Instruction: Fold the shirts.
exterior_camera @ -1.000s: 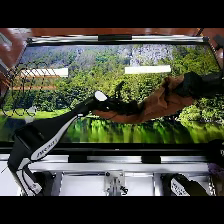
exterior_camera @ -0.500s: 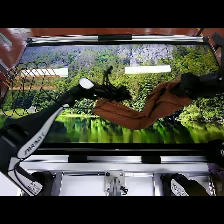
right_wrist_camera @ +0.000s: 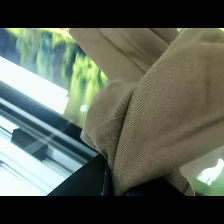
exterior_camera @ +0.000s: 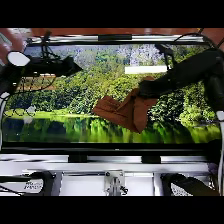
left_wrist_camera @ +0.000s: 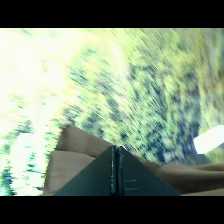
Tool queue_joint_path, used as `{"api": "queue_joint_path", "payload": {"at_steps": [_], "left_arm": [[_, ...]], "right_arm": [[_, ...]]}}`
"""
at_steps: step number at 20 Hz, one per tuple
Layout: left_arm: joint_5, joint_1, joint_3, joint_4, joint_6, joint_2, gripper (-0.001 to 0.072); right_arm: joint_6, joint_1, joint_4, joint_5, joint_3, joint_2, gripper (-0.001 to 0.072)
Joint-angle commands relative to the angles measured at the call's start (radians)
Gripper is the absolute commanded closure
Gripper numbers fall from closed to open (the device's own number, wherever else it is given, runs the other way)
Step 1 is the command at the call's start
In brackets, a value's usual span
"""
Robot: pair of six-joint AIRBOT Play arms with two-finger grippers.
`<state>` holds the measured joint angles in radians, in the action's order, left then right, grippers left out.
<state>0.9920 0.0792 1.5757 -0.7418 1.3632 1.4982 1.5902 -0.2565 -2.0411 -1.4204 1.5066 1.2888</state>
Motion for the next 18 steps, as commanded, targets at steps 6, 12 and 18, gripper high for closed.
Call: {"api": "queue_joint_path", "payload": {"at_steps": [6,12,18], "left_arm": [[0.098,-0.06,0.001,-0.023,0.018,-0.06,0.0676],[0.132,-0.053,0.0,-0.023,-0.016,-0.059,0.0675],[0.154,-0.054,0.001,-0.023,-0.016,-0.056,0.0675]], "right_arm": [[-0.089,-0.153,-0.076,0.336,0.0,0.377,0.0239],[-0.06,-0.082,0.105,0.073,0.0,0.39,0.0203],[-0.122,0.192,0.209,-0.16,-0.107,0.33,0.0084]]}}
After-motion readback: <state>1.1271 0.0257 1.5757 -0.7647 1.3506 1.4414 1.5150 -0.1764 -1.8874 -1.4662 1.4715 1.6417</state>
